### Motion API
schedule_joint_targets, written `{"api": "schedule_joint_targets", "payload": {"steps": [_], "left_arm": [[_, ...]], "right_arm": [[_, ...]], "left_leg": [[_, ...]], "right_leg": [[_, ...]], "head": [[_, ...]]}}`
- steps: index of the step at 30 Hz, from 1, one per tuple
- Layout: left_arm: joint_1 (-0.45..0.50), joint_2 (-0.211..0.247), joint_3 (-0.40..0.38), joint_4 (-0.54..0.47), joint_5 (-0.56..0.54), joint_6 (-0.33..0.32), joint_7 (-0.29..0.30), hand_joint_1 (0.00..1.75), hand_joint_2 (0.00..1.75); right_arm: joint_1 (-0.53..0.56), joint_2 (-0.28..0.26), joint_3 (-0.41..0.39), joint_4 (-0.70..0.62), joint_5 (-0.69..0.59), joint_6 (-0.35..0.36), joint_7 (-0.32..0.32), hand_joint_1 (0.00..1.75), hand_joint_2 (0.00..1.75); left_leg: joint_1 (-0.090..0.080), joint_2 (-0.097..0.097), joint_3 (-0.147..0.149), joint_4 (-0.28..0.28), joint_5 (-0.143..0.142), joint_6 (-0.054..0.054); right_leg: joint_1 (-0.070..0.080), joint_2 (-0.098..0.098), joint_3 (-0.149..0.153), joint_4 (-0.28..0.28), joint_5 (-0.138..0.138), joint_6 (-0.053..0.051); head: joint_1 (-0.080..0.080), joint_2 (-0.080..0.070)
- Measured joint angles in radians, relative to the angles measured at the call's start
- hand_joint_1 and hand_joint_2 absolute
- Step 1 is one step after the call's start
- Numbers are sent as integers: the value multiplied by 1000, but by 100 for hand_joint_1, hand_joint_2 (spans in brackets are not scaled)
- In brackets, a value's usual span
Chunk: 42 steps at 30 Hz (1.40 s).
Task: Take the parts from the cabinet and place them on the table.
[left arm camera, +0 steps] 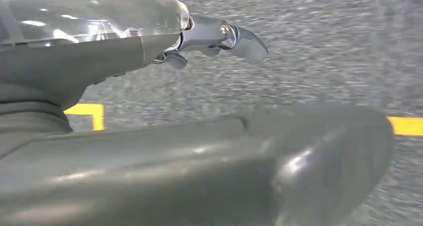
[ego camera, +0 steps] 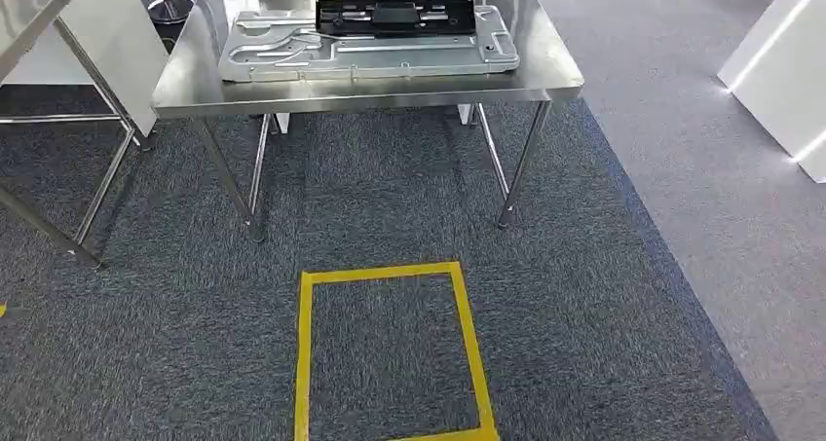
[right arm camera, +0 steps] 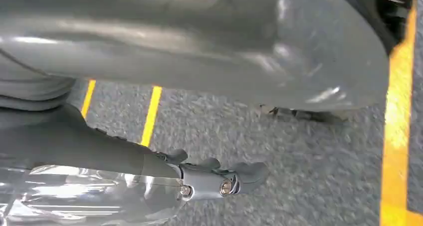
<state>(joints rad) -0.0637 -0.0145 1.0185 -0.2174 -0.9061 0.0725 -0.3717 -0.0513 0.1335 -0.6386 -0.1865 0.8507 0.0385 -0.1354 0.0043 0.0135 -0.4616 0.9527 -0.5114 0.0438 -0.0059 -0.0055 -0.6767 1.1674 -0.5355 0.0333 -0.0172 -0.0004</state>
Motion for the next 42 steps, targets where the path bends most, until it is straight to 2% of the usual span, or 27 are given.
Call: {"api": "schedule_joint_targets", "payload": {"steps": [1,2,3,4,6,7,9,10,11,12,14,15,17,18,19,22,23,26,27,28,29,30,35,36,39,41,42], "left_arm": [[1,0,1,0,5,0,17,0,0],[3,0,3,0,6,3,33,0,0],[3,0,5,0,7,8,48,0,0],[4,-1,7,0,7,13,64,0,0],[6,-3,11,0,7,20,83,0,0],[6,-7,12,0,6,24,98,0,0],[7,-11,13,0,6,26,112,0,0],[7,-11,14,0,6,26,117,0,0],[8,-14,15,0,5,25,121,0,0],[7,-15,17,0,5,24,122,0,0],[8,-16,19,0,3,21,122,0,0],[9,-16,20,0,2,21,121,0,0],[10,-16,21,0,0,18,117,0,0],[11,-18,21,0,-5,16,117,0,0],[12,-18,21,0,-6,13,114,0,0],[9,-18,21,0,-8,10,107,0,0],[7,-18,21,0,-8,10,103,0,0],[9,-18,21,0,-8,12,94,0,0],[9,-20,21,0,-8,13,93,0,175],[9,-20,21,0,-8,13,92,0,175],[9,-21,21,0,-8,13,91,0,175],[8,-22,21,0,-8,14,91,0,175],[5,-25,27,0,-8,19,88,0,175],[5,-25,27,0,-8,19,88,0,175],[5,-27,30,0,-3,19,89,0,175],[4,-27,35,0,124,-8,167,0,175],[3,-27,36,0,271,-27,231,0,175]], "right_arm": [[-1,0,0,0,0,-1,10,0,0],[-1,0,0,0,0,-1,21,0,0],[0,0,-2,0,0,-1,35,0,0],[1,-2,-4,0,0,-2,54,0,0],[1,-5,-10,0,-5,-2,80,0,0],[1,-9,-15,0,-8,-4,98,0,0],[3,-12,-25,0,-13,-10,128,0,0],[5,-13,-30,0,-16,-15,140,0,175],[7,-15,-35,0,-22,-23,147,0,175],[9,-15,-40,0,-26,-29,153,0,175],[11,-16,-52,0,-34,-42,158,0,175],[11,-17,-57,0,-37,-43,155,0,0],[13,-17,-65,0,-41,-53,150,0,0],[13,-17,-70,0,-41,-58,148,0,0],[13,-16,-74,0,-41,-58,143,0,175],[11,-14,-76,0,-40,-58,128,0,175],[11,-14,-77,0,-40,-60,121,0,175],[10,-12,-82,0,-39,-61,105,0,175],[11,-12,-83,0,-36,-63,104,0,175],[11,-12,-83,0,-32,-68,105,0,175],[11,-12,-83,0,-25,-73,107,0,175],[11,-11,-83,0,-22,-76,107,0,0],[11,-11,-84,0,-23,-72,103,0,0],[11,-11,-84,0,-23,-72,103,0,175],[11,-11,-89,0,-34,-73,99,0,175],[11,-11,-93,0,-165,-63,108,0,175],[11,-11,-95,0,-311,-55,116,0,175]], "left_leg": [[-1,0,-9,1,6,0],[-2,0,-17,4,11,0],[-2,0,-22,6,13,-1],[-2,0,-26,9,15,-3],[-3,-1,-23,11,16,-5],[-3,-1,-24,11,17,-6],[-8,0,-35,17,20,-19],[-7,0,-37,17,22,-22],[-6,0,-37,14,24,-27],[-12,-1,-35,14,22,-33],[-6,-5,-68,86,-34,-41],[-2,-6,-106,166,-74,-46],[2,-6,-183,326,-132,-54],[4,-5,-195,348,-125,-57],[8,-5,-182,317,-94,-58],[14,-5,-63,69,30,-57],[8,-6,-53,44,10,-53],[4,-7,-63,42,18,-34],[6,-7,-63,37,21,-35],[5,-8,-63,38,21,-35],[3,-8,-63,38,22,-32],[2,-8,-63,38,23,-31],[-3,-7,-66,39,25,-23],[-3,-7,-66,39,24,-21],[-5,-7,-68,40,24,-19],[-5,-7,-68,40,24,-19],[-5,-7,-68,41,24,-19]], "right_leg": [[-1,0,-31,85,-41,3],[-2,0,-47,142,-61,6],[-2,0,-40,145,-56,6],[-2,0,-4,99,-30,4],[0,0,106,-80,45,-7],[4,0,155,-168,66,-18],[10,0,158,-192,57,-26],[12,1,155,-191,58,-28],[12,1,154,-192,59,-31],[3,0,156,-206,65,-39],[0,-5,162,-217,73,-50],[0,-4,159,-216,73,-51],[2,-4,153,-212,73,-51],[2,-3,151,-208,73,-51],[1,-3,150,-204,71,-50],[0,-1,150,-187,62,-39],[6,0,145,-180,59,-33],[5,1,137,-181,66,-19],[5,1,135,-177,57,-34],[6,1,134,-177,64,-53],[5,1,135,-180,65,-51],[4,1,135,-181,67,-49],[0,1,135,-186,74,-38],[0,1,135,-186,75,-36],[-3,1,135,-188,76,-14],[-3,1,135,-188,76,-10],[-3,1,134,-188,76,-10]], "head": [[0,0],[0,0],[0,0],[0,0],[0,0],[0,0],[0,0],[0,0],[0,0],[0,0],[0,0],[0,0],[0,0],[0,0],[0,0],[0,0],[0,0],[0,0],[0,0],[0,0],[0,0],[0,0],[0,0],[0,0],[0,0],[0,0],[0,0]]}}
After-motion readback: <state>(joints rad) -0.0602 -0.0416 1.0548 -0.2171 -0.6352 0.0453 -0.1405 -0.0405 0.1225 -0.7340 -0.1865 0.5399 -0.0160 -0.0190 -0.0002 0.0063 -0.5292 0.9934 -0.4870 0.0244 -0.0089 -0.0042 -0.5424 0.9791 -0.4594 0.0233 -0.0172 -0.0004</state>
